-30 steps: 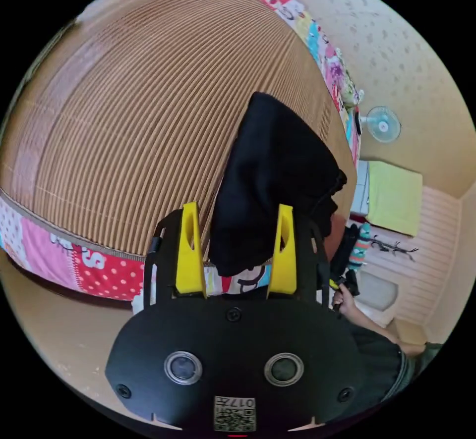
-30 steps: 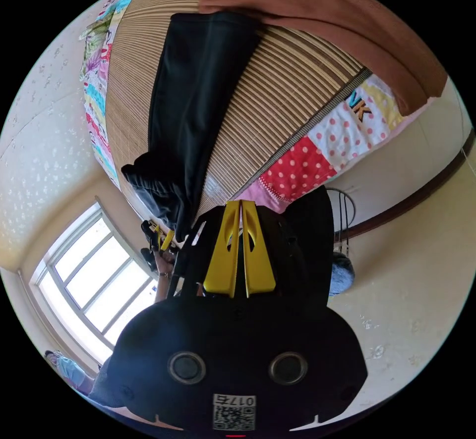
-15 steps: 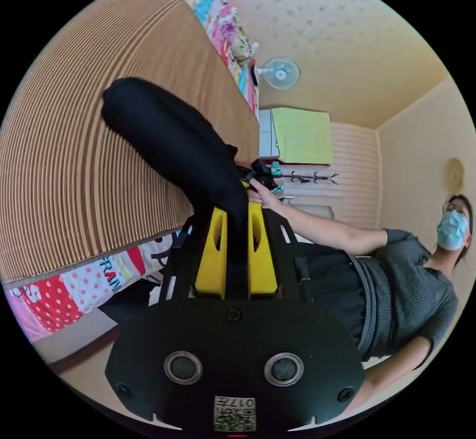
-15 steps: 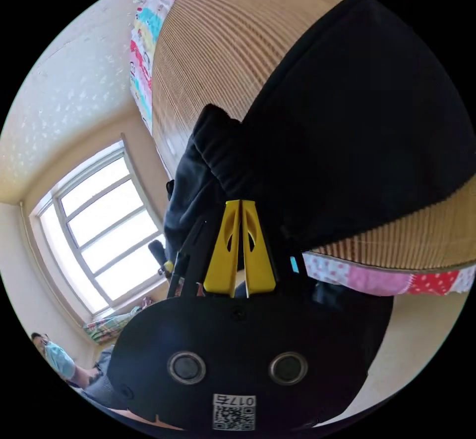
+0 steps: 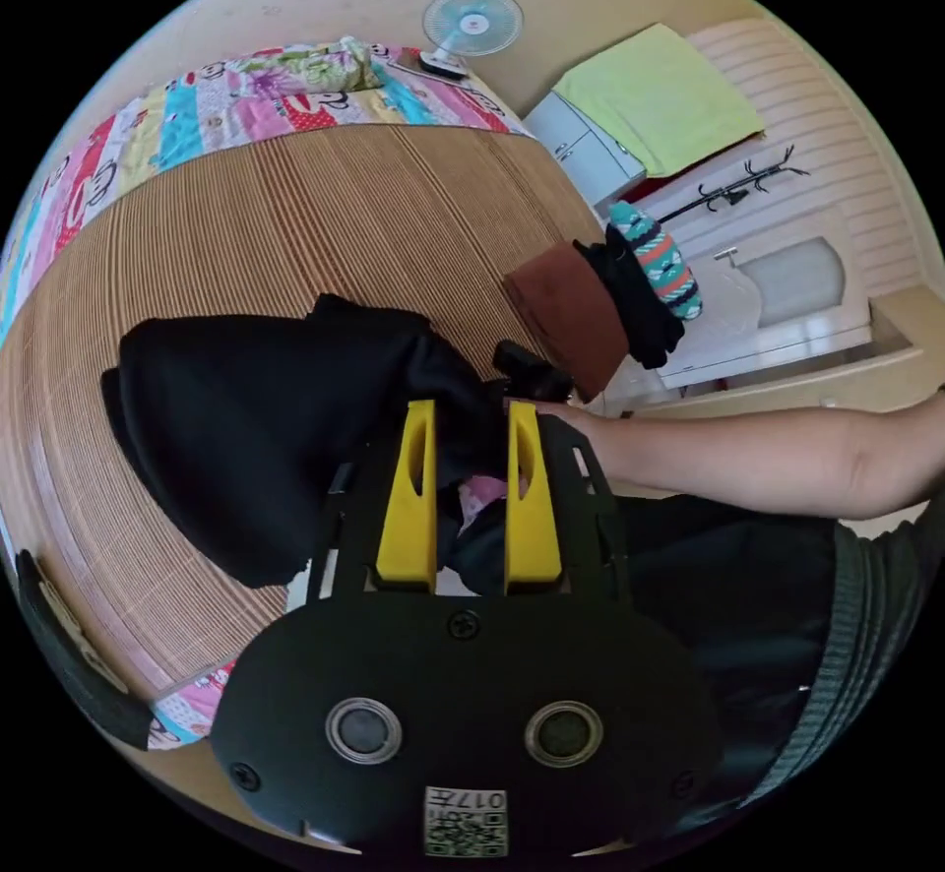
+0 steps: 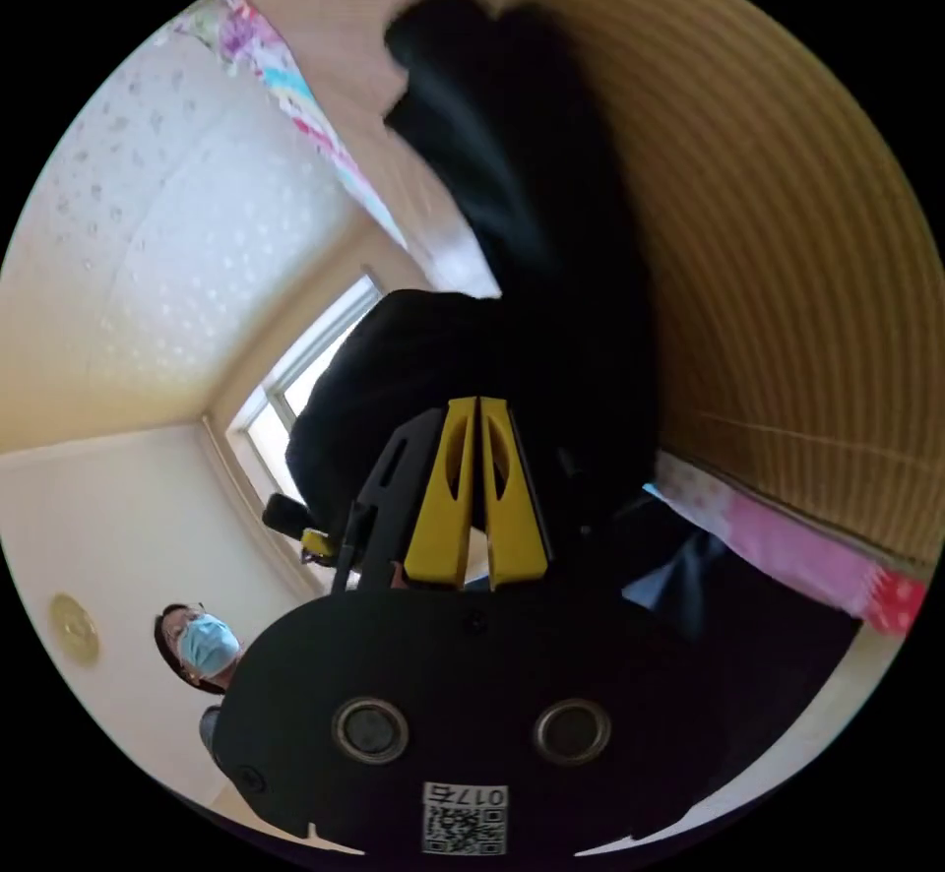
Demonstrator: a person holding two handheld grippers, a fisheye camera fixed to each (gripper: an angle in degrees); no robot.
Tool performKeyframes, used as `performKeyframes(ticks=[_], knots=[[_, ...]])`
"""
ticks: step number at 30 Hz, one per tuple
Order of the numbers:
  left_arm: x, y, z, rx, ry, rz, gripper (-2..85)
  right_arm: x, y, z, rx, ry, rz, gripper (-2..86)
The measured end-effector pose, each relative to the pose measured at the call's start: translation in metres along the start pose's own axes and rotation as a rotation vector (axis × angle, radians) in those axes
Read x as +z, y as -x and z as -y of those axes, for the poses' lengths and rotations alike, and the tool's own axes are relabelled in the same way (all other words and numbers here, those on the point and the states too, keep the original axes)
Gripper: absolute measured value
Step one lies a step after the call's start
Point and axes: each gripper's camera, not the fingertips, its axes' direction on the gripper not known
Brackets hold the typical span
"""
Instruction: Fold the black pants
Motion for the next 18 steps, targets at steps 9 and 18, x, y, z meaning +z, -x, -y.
performKeyframes(ticks=[9,18], knots=[[0.023,0.062,-0.038,-0.351,-0.072,-0.130,11.9,-0.219,-0.015,-0.069,0.149,-0.256,-0.113,1.0],[0.075,0.161,-0.151,-0.986,-0.119,-0.274,22.0,-0.227,-0.033,-0.069,0.113,-0.269,0.081,11.2]])
